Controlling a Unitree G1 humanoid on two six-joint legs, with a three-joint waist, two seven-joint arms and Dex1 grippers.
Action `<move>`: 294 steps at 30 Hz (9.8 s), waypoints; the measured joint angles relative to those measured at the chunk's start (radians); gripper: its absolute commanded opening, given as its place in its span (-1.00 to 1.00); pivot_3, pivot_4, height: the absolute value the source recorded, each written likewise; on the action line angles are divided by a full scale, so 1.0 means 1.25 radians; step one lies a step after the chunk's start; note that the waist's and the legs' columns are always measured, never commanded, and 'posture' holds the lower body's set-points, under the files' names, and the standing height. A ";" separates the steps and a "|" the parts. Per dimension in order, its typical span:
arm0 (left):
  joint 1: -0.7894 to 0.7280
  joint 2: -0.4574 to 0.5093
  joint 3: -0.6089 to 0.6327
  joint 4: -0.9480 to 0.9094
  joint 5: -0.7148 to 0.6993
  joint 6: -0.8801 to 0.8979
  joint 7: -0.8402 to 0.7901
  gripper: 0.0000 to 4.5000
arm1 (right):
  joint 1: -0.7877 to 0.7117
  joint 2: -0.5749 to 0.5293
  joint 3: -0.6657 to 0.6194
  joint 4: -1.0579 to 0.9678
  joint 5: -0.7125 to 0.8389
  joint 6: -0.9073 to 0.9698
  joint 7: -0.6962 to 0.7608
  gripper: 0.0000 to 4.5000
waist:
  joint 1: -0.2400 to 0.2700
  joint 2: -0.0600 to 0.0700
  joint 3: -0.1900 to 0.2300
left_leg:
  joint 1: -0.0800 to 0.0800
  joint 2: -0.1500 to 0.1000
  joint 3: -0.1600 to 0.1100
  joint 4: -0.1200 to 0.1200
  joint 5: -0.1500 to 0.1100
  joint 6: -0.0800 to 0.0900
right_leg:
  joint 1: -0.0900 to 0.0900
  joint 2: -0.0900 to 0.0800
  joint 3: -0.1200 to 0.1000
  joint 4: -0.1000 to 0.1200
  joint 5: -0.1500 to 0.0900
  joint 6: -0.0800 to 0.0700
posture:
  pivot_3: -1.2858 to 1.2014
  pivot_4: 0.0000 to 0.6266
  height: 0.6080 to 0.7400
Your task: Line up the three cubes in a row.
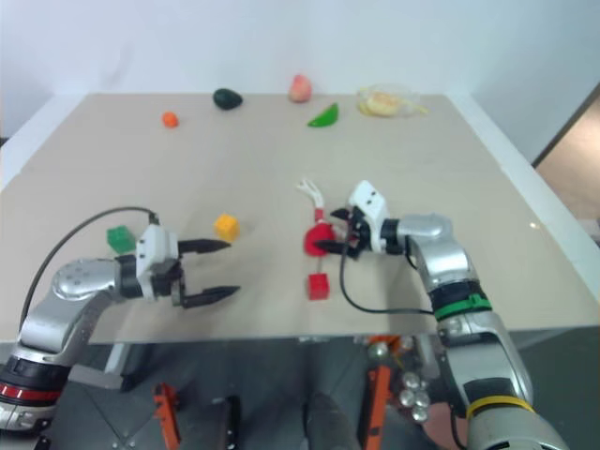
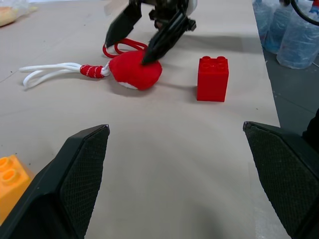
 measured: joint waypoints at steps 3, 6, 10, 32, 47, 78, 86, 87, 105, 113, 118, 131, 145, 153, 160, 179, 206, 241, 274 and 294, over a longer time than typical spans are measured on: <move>0.007 -0.002 0.000 -0.001 0.000 0.000 0.007 0.97 | 0.000 0.006 0.018 0.021 -0.020 -0.002 0.024 1.00 | 0.000 0.000 0.000 | 0.000 0.000 0.000 0.000 0.000 0.000 | 0.000 0.000 0.000 0.000 0.000 0.000 | 0.03 -0.52 1.00; 0.008 -0.003 0.001 -0.002 0.000 -0.001 0.014 0.97 | -0.005 0.018 0.026 0.053 -0.039 -0.012 0.021 1.00 | 0.000 0.000 0.000 | 0.001 0.000 0.000 0.001 0.000 0.000 | 0.001 0.000 0.000 0.000 0.001 0.000 | 0.03 -0.52 1.00; 0.006 -0.012 -0.001 -0.002 0.002 -0.002 0.019 1.00 | -0.057 0.054 0.028 0.140 -0.071 -0.045 -0.039 0.35 | -0.004 0.000 0.000 | 0.002 0.000 0.000 0.001 0.002 0.002 | 0.002 0.000 0.000 0.000 0.004 -0.002 | 0.03 -0.52 1.00; -0.031 -0.074 -0.052 0.028 0.039 -0.021 0.028 1.00 | -0.027 -0.067 -0.118 0.201 -0.093 -0.091 -0.251 -0.46 | 0.003 0.001 0.001 | -0.001 -0.002 0.000 0.000 0.004 0.005 | 0.001 -0.001 0.001 0.000 0.003 0.000 | 0.03 -0.52 1.00; -0.048 -0.104 -0.064 0.028 0.035 -0.018 0.023 1.00 | 0.009 -0.149 -0.277 0.374 -0.099 -0.098 -0.648 0.83 | -0.021 0.001 0.001 | 0.002 -0.003 0.001 0.000 0.004 0.005 | 0.002 -0.001 0.004 0.000 0.004 0.003 | 0.03 -0.52 1.00; 0.001 -0.069 -0.037 0.000 -0.003 0.007 0.030 1.00 | 0.219 -0.228 -0.238 -0.312 0.203 0.161 -0.055 0.98 | -0.002 0.003 0.001 | 0.001 -0.003 0.001 0.001 0.003 0.007 | 0.001 -0.002 0.003 0.000 0.003 0.002 | 0.03 -0.52 1.00; 0.015 -0.067 -0.034 -0.006 -0.009 0.009 0.032 1.00 | 0.262 -0.311 -0.234 -0.372 0.213 0.199 0.060 0.98 | 0.001 0.003 0.001 | 0.000 -0.003 0.001 0.000 0.003 0.007 | 0.001 -0.002 0.003 0.000 0.001 0.002 | 0.03 -0.52 1.00; 0.023 -0.063 -0.032 -0.010 -0.012 0.012 0.031 1.00 | 0.276 -0.321 -0.234 -0.381 0.214 0.201 0.082 0.98 | 0.001 0.003 0.001 | 0.000 -0.003 0.001 0.000 0.002 0.007 | 0.001 -0.002 0.003 0.000 0.001 0.002 | 0.03 -0.52 1.00; 0.052 0.013 0.021 0.005 -0.078 -0.001 -0.090 1.00 | 0.211 -0.217 -0.029 -0.328 0.094 0.080 0.170 0.98 | -0.001 0.003 0.001 | 0.000 -0.003 0.003 0.001 0.002 0.007 | 0.000 -0.002 0.003 0.000 0.002 0.001 | 0.03 -0.52 1.00; 0.048 0.012 0.024 0.011 -0.088 -0.003 -0.123 1.00 | 0.182 -0.180 0.016 -0.248 0.056 0.021 0.230 0.98 | 0.000 0.003 0.001 | 0.000 -0.003 0.002 0.001 0.002 0.007 | 0.000 -0.002 0.003 0.000 0.001 0.002 | 0.03 -0.52 1.00; 0.048 0.012 0.024 0.011 -0.095 0.001 -0.126 1.00 | 0.174 -0.155 0.021 -0.235 0.047 0.014 0.237 0.98 | 0.000 0.003 0.001 | 0.000 -0.003 0.002 0.001 0.002 0.007 | 0.000 -0.002 0.003 0.000 0.002 0.001 | 0.03 -0.52 1.00; 0.048 -0.004 0.024 0.011 -0.094 0.001 -0.116 1.00 | 0.159 -0.099 0.044 -0.219 0.032 0.001 0.246 0.74 | 0.000 0.003 0.001 | 0.000 -0.003 0.002 0.001 0.002 0.007 | 0.000 -0.002 0.003 0.000 0.002 0.001 | 0.03 -0.52 1.00; 0.048 -0.005 0.025 0.011 -0.086 -0.003 -0.101 1.00 | 0.141 -0.077 0.045 -0.164 0.020 -0.039 0.265 -0.48 | 0.000 0.003 0.001 | 0.001 -0.003 0.002 0.001 0.002 0.007 | 0.000 -0.002 0.003 0.000 0.002 0.001 | 0.03 -0.52 1.00; 0.060 -0.003 0.041 0.011 -0.088 -0.002 -0.101 1.00 | 0.025 -0.062 0.046 0.007 -0.031 -0.121 0.266 -0.48 | -0.002 0.003 0.001 | 0.001 -0.003 0.003 0.001 0.002 0.007 | 0.000 -0.002 0.003 0.000 0.003 0.001 | 0.03 -0.52 1.00; 0.084 0.000 0.057 0.004 -0.094 0.000 -0.086 1.00 | -0.066 -0.038 0.054 0.148 -0.072 -0.210 0.312 -0.48 | -0.001 0.003 0.001 | 0.000 -0.002 0.002 0.000 0.002 0.007 | 0.000 -0.002 0.002 0.000 0.001 0.001 | 0.03 -0.52 1.00; 0.109 0.015 0.067 -0.029 -0.109 0.017 -0.057 1.00 | -0.078 -0.034 0.072 0.198 -0.100 -0.280 0.353 -0.48 | 0.000 0.003 0.001 | 0.001 -0.002 0.002 0.000 0.002 0.007 | 0.001 -0.002 0.002 0.000 0.001 0.001 | 0.03 -0.52 1.00; 0.093 0.012 0.064 -0.023 -0.109 0.020 -0.055 1.00 | -0.035 -0.073 0.070 0.120 -0.089 -0.211 0.350 0.11 | 0.003 0.003 0.001 | 0.001 -0.003 0.001 0.000 0.002 0.007 | 0.002 -0.002 0.002 0.000 0.001 0.001 | 0.03 -0.52 1.00; 0.209 -0.145 0.196 -0.080 -0.107 0.077 0.351 1.00 | -0.139 -0.060 -0.152 -0.102 0.137 0.039 0.229 1.00 | -0.009 0.003 0.001 | 0.002 0.000 0.003 -0.001 0.004 0.006 | -0.001 0.000 0.002 0.003 0.003 -0.001 | 0.03 -0.52 1.00; 0.079 -0.210 0.292 0.019 0.050 0.285 0.836 1.00 | 0.172 0.004 -0.114 -0.586 0.287 0.285 0.009 1.00 | 0.002 0.001 0.000 | 0.000 -0.002 -0.001 0.000 0.004 0.005 | -0.001 0.000 0.001 0.003 0.003 0.000 | 0.03 -0.52 1.00; -0.041 -0.199 0.275 0.186 0.112 0.240 0.798 -0.41 | 0.173 -0.003 -0.114 -0.585 0.285 0.275 -0.021 1.00 | 0.002 0.001 0.000 | 0.000 -0.002 -0.001 -0.001 0.003 0.004 | -0.001 0.000 0.000 0.003 0.002 0.001 | 0.03 -0.52 1.00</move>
